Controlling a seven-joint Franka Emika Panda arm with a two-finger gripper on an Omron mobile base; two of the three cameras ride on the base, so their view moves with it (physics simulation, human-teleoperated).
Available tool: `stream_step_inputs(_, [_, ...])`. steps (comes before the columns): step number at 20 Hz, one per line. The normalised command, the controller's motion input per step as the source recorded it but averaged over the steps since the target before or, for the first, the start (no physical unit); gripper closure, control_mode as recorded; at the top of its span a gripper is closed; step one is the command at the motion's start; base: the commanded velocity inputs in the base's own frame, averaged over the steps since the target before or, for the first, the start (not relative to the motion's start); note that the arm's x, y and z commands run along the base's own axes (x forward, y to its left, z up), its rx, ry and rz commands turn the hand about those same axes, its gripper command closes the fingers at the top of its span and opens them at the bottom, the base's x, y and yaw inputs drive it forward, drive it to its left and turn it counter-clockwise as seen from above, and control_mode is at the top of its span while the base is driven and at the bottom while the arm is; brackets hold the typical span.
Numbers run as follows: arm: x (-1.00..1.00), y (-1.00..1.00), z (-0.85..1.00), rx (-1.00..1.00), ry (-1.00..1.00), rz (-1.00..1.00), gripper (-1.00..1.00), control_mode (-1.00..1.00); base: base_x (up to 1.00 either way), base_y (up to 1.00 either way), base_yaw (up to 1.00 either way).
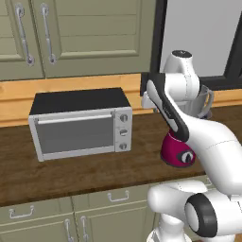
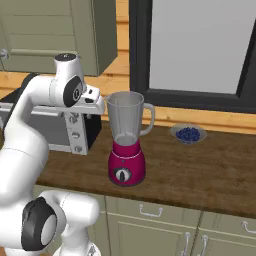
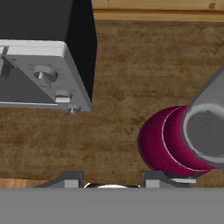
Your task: Close the lid blender by securely placing the lid on top.
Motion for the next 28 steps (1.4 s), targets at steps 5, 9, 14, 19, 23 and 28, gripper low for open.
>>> stream_step_inputs(5, [0.00,0.00,0.00,0.00,0.00,0.00,-1.00,1.00,-0.11,-0.13,-0.03])
stream_step_inputs(9, [0.00,0.00,0.00,0.00,0.00,0.00,-1.00,1.00,-0.29,-0.95,-0.08])
stream_step_inputs(14, [0.00,0.00,0.00,0.00,0.00,0.00,-1.00,1.00,-0.06,-1.00,-0.12])
stream_step_inputs(19, [0.00,0.00,0.00,0.00,0.00,0.00,-1.00,1.00,0.00,-0.93,-0.09])
stream_step_inputs(23, [0.00,0.00,0.00,0.00,0.00,0.00,-1.00,1.00,0.00,-0.53,-0.02])
stream_step_inputs(28, [0.00,0.00,0.00,0.00,0.00,0.00,-1.00,1.00,0.01,-0.02,0.00])
